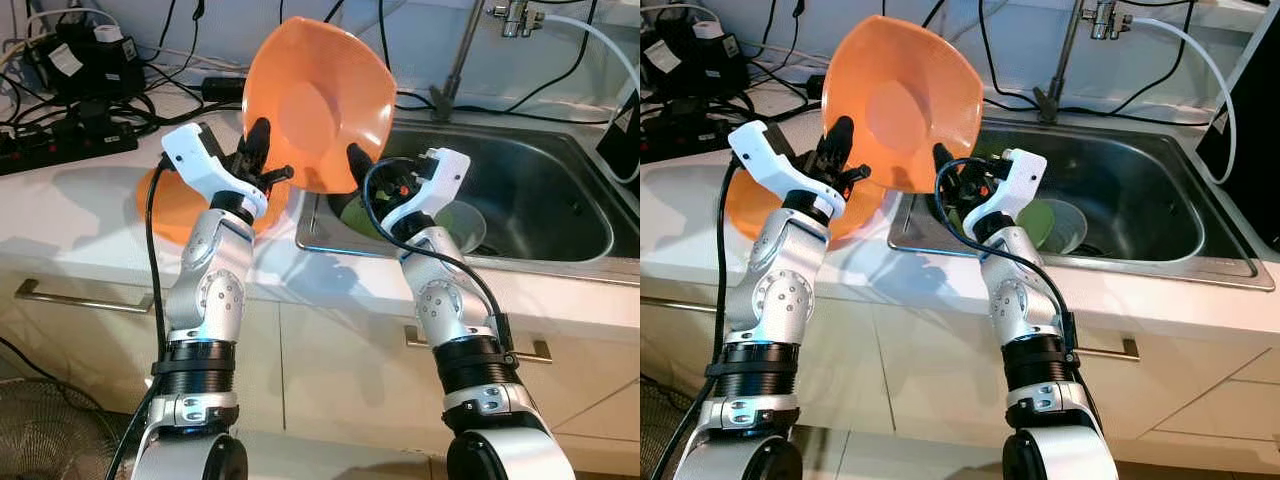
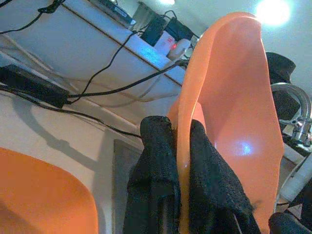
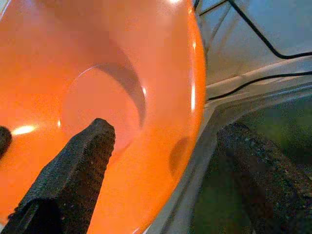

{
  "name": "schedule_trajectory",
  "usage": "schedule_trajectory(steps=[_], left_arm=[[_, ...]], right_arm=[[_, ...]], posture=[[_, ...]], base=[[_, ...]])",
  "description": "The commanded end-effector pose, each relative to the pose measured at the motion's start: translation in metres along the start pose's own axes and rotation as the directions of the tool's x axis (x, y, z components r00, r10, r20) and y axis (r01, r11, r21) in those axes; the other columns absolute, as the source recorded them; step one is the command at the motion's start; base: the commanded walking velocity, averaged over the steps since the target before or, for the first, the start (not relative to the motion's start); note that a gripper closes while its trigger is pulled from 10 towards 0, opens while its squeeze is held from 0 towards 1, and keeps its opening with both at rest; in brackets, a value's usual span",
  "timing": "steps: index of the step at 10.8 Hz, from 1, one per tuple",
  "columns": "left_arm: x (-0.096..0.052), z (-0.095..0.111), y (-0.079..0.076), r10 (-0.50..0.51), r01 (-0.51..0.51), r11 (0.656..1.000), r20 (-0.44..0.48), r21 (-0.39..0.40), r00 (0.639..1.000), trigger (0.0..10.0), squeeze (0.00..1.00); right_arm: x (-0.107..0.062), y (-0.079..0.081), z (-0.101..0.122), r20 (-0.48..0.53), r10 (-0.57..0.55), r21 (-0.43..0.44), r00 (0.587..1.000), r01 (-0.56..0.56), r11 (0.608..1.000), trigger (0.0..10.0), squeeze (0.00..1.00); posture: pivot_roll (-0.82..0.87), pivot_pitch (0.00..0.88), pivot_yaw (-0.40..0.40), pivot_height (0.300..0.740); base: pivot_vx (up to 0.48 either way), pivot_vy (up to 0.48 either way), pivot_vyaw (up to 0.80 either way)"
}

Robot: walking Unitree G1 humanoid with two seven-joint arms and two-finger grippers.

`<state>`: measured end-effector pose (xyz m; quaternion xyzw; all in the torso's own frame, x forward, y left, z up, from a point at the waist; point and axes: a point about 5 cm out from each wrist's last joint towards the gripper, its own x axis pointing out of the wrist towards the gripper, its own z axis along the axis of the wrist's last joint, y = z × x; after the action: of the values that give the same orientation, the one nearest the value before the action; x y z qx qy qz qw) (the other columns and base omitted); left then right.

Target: Kitchen organization

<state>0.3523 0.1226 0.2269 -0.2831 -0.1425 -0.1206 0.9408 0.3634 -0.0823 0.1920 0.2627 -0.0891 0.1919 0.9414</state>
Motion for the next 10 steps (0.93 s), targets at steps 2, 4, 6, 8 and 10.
schedule_trajectory(steps=[2,4,6,8,10], left_arm=[[-0.001,0.011,-0.005,-0.041,0.041,0.999,0.056,-0.008,0.998,10.0,0.0],[-0.003,0.005,-0.007,-0.077,0.078,0.996,0.028,-0.038,0.997,10.0,0.0],[-0.008,-0.002,-0.009,-0.112,0.112,0.991,0.001,-0.069,0.994,10.0,0.0],[-0.01,-0.004,-0.007,-0.12,0.119,0.99,-0.008,-0.072,0.993,10.0,0.0],[-0.011,-0.004,-0.005,-0.125,0.124,0.99,-0.016,-0.07,0.992,10.0,0.0]], right_arm=[[-0.001,-0.009,0.004,0.012,-0.044,0.008,0.999,0.044,0.999,10.0,0.0],[-0.001,-0.009,0.004,0.019,-0.059,0.047,0.998,0.058,0.997,10.0,0.0],[0.0,-0.006,0.004,0.027,-0.045,0.099,0.999,0.042,0.994,10.0,0.0],[0.0,-0.007,0.006,0.038,-0.049,0.153,0.998,0.042,0.987,10.0,0.0],[-0.001,-0.01,0.008,0.052,-0.054,0.191,0.997,0.043,0.981,0.0,0.0]], posture=[[0.21,0.0,-0.025,0.74],[0.22,0.0,-0.026,0.74],[0.22,0.0,-0.026,0.74],[0.22,0.0,-0.026,0.74],[0.22,0.0,-0.027,0.74]], base=[[0.0,0.0,0.0],[0.0,0.0,0.0],[0.0,0.0,0.0],[0.0,0.0,0.0],[0.0,0.0,0.0]])
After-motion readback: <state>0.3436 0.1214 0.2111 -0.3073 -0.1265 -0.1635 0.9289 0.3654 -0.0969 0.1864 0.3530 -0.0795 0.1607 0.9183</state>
